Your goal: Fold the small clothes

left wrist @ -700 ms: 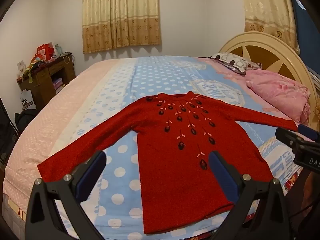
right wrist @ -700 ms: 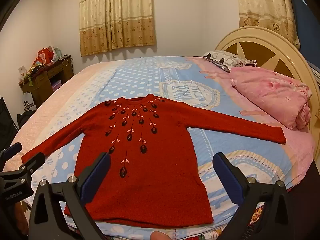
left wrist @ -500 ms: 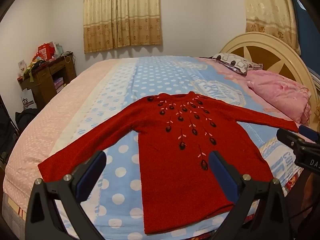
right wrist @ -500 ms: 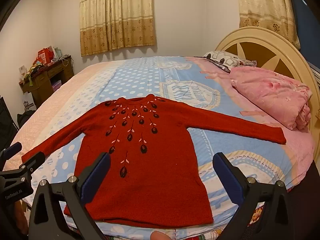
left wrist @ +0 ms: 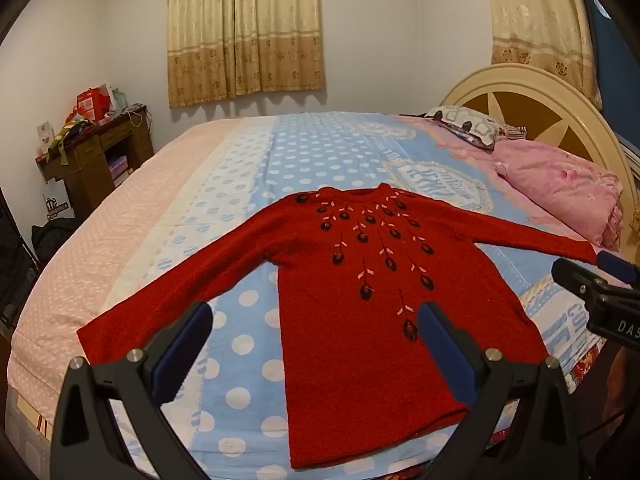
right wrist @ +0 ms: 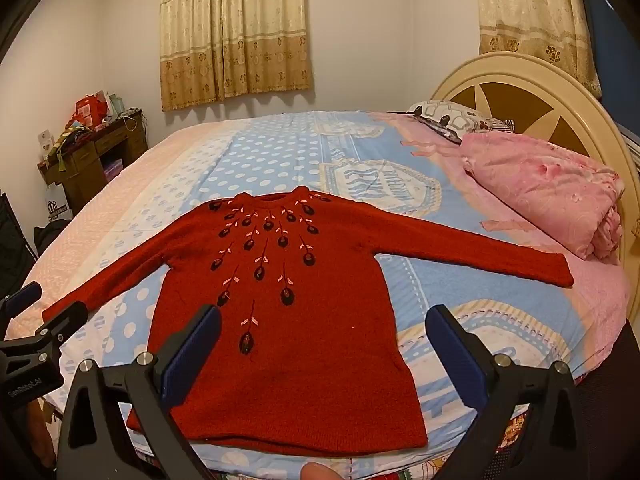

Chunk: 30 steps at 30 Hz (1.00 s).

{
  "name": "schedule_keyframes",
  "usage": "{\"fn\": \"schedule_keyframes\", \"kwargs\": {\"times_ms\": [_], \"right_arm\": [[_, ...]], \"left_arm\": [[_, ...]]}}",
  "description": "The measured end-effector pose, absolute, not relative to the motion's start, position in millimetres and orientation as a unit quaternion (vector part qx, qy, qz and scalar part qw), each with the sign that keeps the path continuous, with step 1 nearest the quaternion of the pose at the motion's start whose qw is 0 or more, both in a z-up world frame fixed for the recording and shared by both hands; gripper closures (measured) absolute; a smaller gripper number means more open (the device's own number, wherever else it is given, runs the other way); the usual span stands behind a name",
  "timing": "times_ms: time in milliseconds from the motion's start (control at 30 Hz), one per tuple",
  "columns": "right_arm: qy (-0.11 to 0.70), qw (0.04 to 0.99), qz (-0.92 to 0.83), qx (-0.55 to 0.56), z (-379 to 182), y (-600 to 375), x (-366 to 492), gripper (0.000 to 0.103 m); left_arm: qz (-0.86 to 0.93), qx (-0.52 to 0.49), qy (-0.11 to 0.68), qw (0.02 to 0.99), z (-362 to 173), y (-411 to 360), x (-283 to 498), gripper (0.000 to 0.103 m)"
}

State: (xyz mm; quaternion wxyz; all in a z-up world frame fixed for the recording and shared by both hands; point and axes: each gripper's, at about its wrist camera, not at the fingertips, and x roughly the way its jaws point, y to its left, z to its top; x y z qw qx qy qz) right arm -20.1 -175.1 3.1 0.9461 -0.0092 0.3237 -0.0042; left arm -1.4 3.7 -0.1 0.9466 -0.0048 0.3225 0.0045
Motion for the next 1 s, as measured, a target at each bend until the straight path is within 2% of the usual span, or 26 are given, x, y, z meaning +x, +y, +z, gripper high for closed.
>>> {"fn": "schedule_keyframes", "kwargs": {"times_ms": [1000], "right_arm": [[0.330, 0.944, -0.003, -0.010, -10, -172, -15, 0.001]], "left_arm": [[0.004, -0.001, 0.322, 0.947, 0, 8, -1, 0.000]]}}
